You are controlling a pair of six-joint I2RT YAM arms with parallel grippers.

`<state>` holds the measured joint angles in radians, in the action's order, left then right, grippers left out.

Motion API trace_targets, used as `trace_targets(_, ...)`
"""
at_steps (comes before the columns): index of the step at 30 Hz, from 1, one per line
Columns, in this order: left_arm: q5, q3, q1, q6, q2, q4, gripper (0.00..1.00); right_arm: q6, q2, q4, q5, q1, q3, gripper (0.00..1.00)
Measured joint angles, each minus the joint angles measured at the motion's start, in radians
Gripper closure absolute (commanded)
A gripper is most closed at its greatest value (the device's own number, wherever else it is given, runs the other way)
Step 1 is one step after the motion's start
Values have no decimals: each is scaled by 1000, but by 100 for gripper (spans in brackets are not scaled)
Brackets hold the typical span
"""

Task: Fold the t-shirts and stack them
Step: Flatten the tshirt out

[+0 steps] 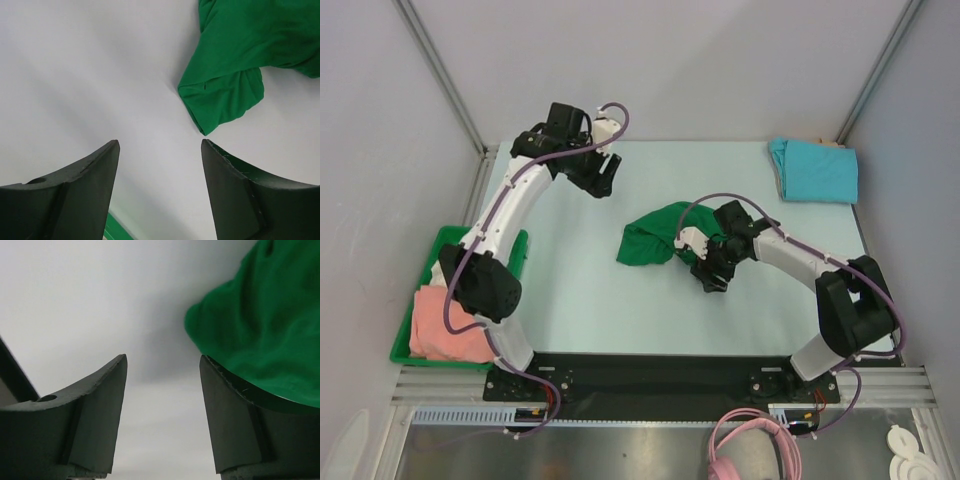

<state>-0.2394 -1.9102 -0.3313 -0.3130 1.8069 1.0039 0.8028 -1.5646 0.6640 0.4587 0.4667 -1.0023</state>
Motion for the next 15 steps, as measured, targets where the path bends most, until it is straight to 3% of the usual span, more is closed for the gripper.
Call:
trace_targets(7, 1, 26, -3, 0, -35, -4, 28, 26, -50, -100, -58, -16, 2, 35)
trace_targets(9, 3, 26, -3, 0, -39, -5, 28, 26, -81, -121, -66, -16, 0, 39)
trace_targets(10, 5, 27, -3, 0, -40, -5, 28, 27, -100, -129, -71, -16, -3, 52)
trace_targets(13, 12, 27, -3, -1, -43, -5, 27, 31, -163, -132, -90, -15, -26, 76)
trace_targets(15, 21, 30, -3, -1, -45, -6, 27, 22, -183, -132, -108, -14, -62, 83)
